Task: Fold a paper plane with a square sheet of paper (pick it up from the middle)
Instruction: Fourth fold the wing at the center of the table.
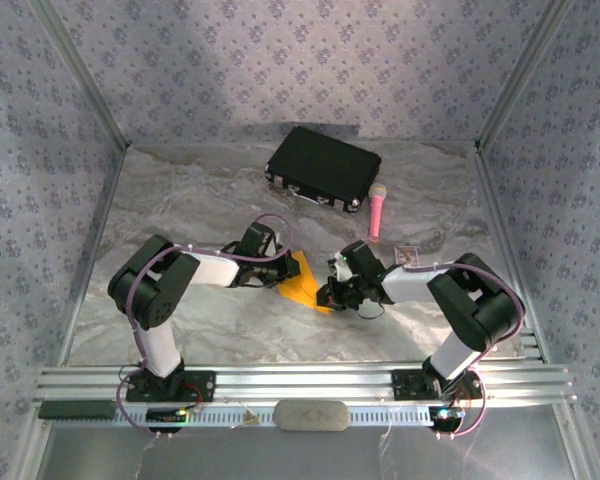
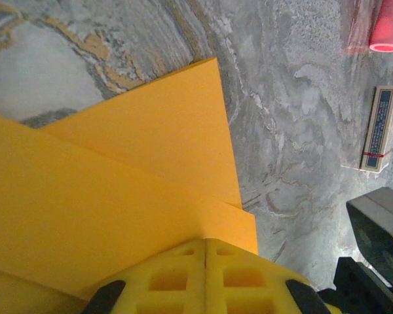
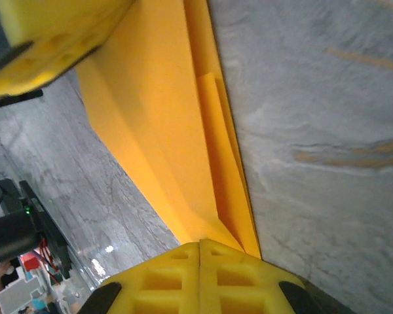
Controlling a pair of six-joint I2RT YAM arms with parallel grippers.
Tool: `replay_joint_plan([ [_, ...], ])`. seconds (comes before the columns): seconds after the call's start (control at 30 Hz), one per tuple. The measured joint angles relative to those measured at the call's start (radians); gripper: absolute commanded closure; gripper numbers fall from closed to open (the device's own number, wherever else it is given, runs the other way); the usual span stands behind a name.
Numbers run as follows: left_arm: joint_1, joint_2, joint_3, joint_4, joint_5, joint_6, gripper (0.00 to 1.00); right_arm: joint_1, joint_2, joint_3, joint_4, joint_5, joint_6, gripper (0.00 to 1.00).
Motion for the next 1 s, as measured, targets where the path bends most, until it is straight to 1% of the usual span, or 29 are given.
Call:
replay_joint_plan([
  [0.23, 0.003, 0.006, 0.000, 0.009, 0.015, 0.000, 1.00, -0.051, -0.001, -0.117, 0.219, -0.082, 0.058, 1.00],
  [0.33, 0.003, 0.007, 0.000, 0.009, 0.015, 0.000, 1.00, -0.064, -0.014, -0.148, 0.261, -0.096, 0.079, 1.00],
  [0.4, 0.003, 0.007, 0.000, 0.009, 0.015, 0.000, 1.00, -0.065, -0.050, -0.159, 0.224, -0.090, 0.079, 1.00],
  [0.5, 0.003, 0.007, 0.000, 0.009, 0.016, 0.000, 1.00, -0.065, -0.125, -0.153, 0.108, -0.066, 0.069, 1.00],
  [0.57, 0.003, 0.007, 0.000, 0.009, 0.016, 0.000, 1.00, -0.057, -0.166, -0.122, 0.030, -0.043, 0.051, 1.00],
  [0.63, 0.003, 0.007, 0.000, 0.009, 0.016, 0.000, 1.00, -0.047, -0.174, -0.064, -0.025, -0.024, 0.035, 1.00],
  [0.73, 0.003, 0.007, 0.000, 0.010, 0.016, 0.000, 1.00, -0.025, -0.142, 0.019, -0.055, -0.005, 0.018, 1.00],
  [0.83, 0.003, 0.007, 0.000, 0.010, 0.017, 0.000, 1.00, 0.007, -0.064, 0.091, -0.063, 0.010, 0.010, 1.00],
  [1.0, 0.003, 0.007, 0.000, 0.010, 0.018, 0.000, 1.00, 0.032, 0.044, 0.114, -0.069, 0.032, 0.003, 1.00],
])
